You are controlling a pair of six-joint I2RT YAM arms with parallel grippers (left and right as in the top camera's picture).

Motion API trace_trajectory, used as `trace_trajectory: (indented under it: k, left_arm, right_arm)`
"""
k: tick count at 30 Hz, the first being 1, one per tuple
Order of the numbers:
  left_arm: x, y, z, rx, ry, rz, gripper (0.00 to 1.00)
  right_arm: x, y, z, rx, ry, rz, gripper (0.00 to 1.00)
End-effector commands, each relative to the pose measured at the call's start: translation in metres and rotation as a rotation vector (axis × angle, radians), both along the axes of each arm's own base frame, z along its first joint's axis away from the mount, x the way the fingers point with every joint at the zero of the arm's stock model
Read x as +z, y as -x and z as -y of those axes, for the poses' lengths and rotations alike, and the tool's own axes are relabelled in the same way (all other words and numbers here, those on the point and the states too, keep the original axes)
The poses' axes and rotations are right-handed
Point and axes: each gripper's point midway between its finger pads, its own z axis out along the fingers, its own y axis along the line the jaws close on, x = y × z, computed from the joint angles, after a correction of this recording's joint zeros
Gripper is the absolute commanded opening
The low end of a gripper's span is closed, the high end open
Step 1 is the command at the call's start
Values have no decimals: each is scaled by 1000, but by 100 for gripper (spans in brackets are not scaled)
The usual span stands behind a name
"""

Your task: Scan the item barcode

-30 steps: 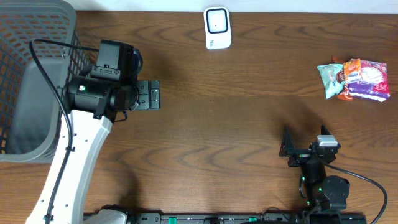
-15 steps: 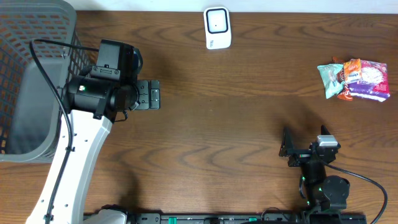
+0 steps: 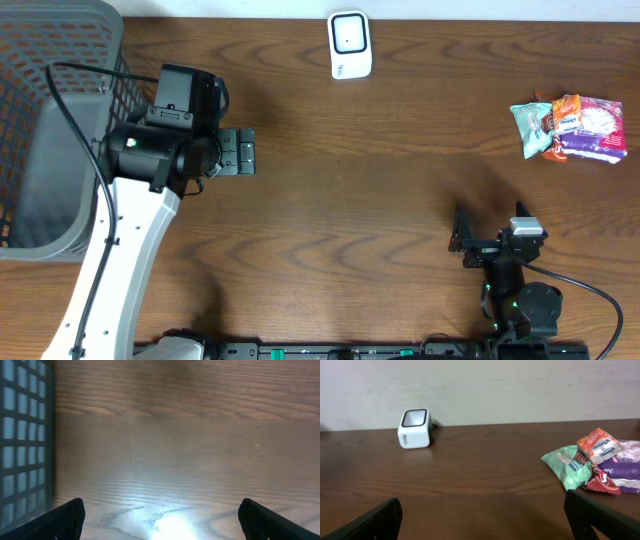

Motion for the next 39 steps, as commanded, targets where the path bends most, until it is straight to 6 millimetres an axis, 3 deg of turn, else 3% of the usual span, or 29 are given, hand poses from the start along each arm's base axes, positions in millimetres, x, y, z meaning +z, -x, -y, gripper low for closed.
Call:
trace_trajectory:
  k: [1,7,12,15,21,34,39]
  left_arm:
    - [12,12,-11,23,-38,25,98]
    - [3,41,-11,8,-19,-21,98]
    - [-30,67,-15,5,-16,-31,98]
    - [-46,71,-12,-18,7,20,98]
    - [-63,80,18,-274,99,196,98]
    - [-94,103,2,-224,115,335,98]
    - [-99,103,2,-222,134,399,98]
  right_arm:
    - [-1,0,1,-5,-17,1,99]
    - [-1,0,1,-5,-16,0,99]
    - [-1,0,1,-5,-17,1,99]
    - [-1,0,1,-5,-16,1,99]
    - [-1,0,1,-5,-16,1,99]
    - [-1,0,1,-5,-17,1,99]
    - [-1,0,1,-5,-17,1,99]
